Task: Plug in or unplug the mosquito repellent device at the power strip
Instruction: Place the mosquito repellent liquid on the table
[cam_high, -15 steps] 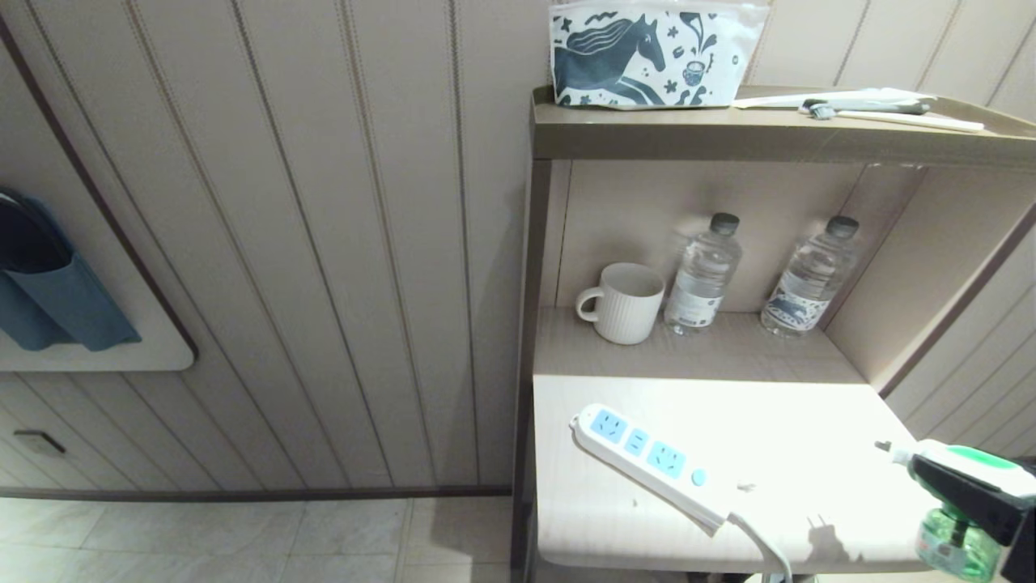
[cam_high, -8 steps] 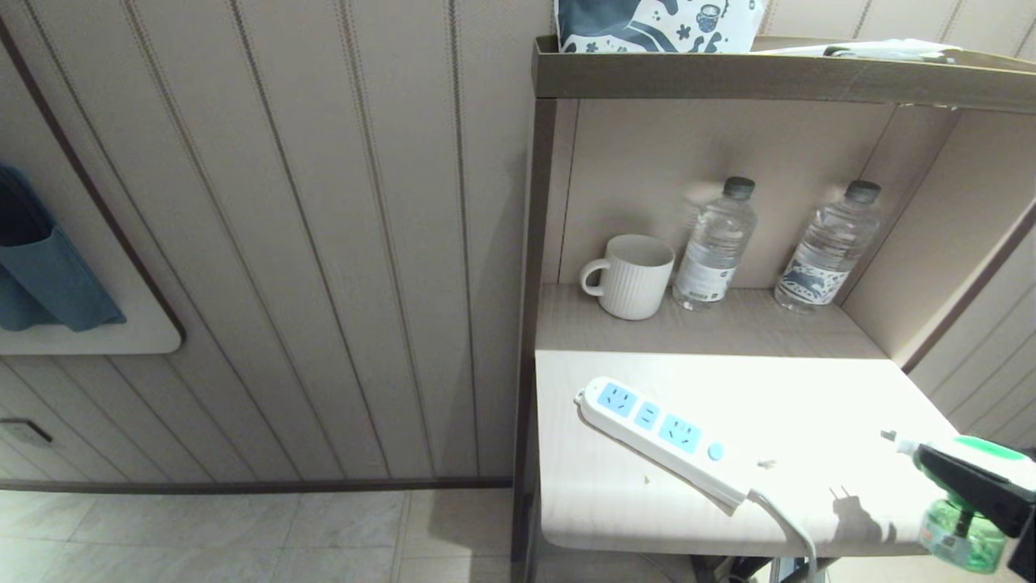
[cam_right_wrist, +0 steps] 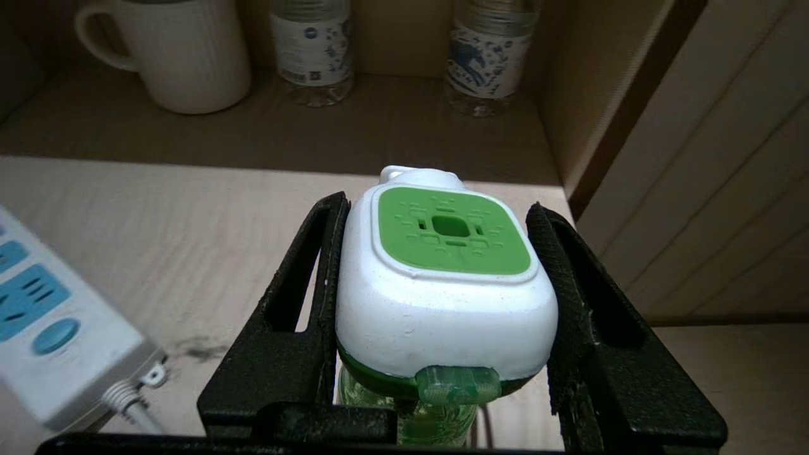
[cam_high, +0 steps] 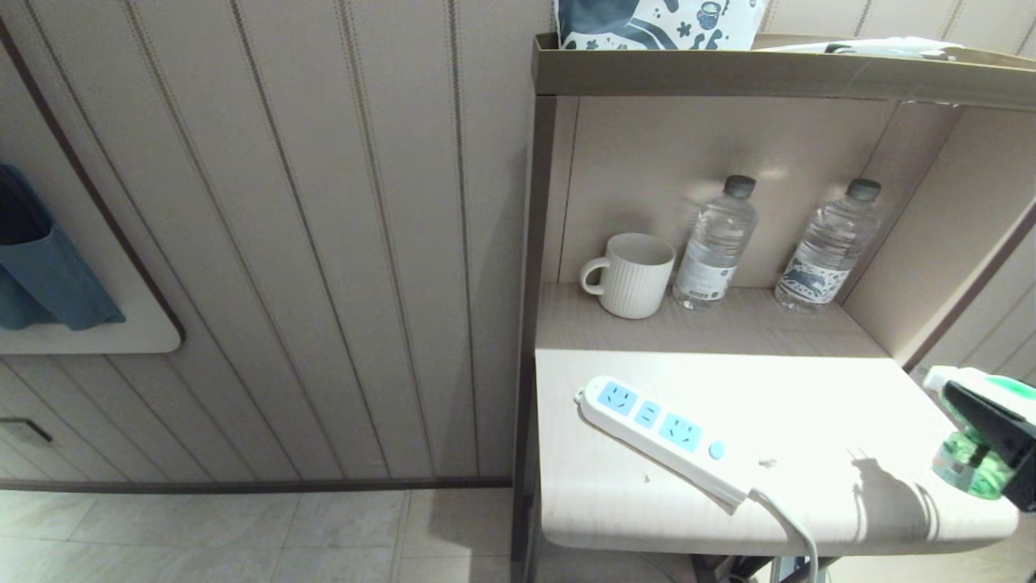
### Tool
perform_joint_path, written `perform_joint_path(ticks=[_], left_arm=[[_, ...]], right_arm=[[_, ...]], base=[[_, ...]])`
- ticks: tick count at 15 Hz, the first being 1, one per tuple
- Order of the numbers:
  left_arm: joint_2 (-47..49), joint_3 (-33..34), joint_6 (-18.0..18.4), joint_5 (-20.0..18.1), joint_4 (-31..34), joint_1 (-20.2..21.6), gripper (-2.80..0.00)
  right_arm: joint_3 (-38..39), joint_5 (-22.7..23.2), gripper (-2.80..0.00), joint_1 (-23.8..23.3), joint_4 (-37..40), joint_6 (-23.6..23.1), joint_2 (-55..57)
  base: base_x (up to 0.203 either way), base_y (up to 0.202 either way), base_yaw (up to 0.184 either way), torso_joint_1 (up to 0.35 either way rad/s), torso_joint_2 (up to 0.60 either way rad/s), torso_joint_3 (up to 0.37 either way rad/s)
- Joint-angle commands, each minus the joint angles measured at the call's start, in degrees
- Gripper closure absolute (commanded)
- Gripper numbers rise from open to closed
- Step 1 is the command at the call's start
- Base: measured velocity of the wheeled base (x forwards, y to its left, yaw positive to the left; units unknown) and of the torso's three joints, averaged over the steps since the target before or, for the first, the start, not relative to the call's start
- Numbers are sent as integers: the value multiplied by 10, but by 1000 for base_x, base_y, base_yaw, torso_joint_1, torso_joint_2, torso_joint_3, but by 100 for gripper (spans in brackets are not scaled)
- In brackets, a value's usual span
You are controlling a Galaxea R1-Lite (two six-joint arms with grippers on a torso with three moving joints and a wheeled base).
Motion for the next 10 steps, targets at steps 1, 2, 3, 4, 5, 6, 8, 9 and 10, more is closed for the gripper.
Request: perform_joint_path(ticks=[1,2,3,4,5,6,8,9,10], left_arm=[[1,0,0,0,0,0,0],[1,0,0,0,0,0,0],[1,0,0,0,0,0,0],[1,0,0,0,0,0,0],[1,0,0,0,0,0,0],[1,0,0,0,0,0,0],[1,0,0,0,0,0,0],[1,0,0,0,0,0,0],[1,0,0,0,0,0,0]], right_arm=[[47,-3,0,-47,-171,-6,109],[59,-7,0,-57,-213,-8,138],[71,-12,0,-65,-253,-9,160],[77,-16,0,-68,-282,-10,181],[76,-18,0,-69,-299,-11,198],[74,-22,0,-70,-317,-11,219],[71,-40,0,-69,-376,-15,268],[73,-55,0,-68,-414,-23,294],[76,-75,0,-65,-449,-33,328]], base=[[0,0,0,0,0,0],[0,0,0,0,0,0],[0,0,0,0,0,0],[0,0,0,0,0,0],[0,0,0,0,0,0],[0,0,0,0,0,0],[0,0,0,0,0,0],[0,0,0,0,0,0],[0,0,0,0,0,0]])
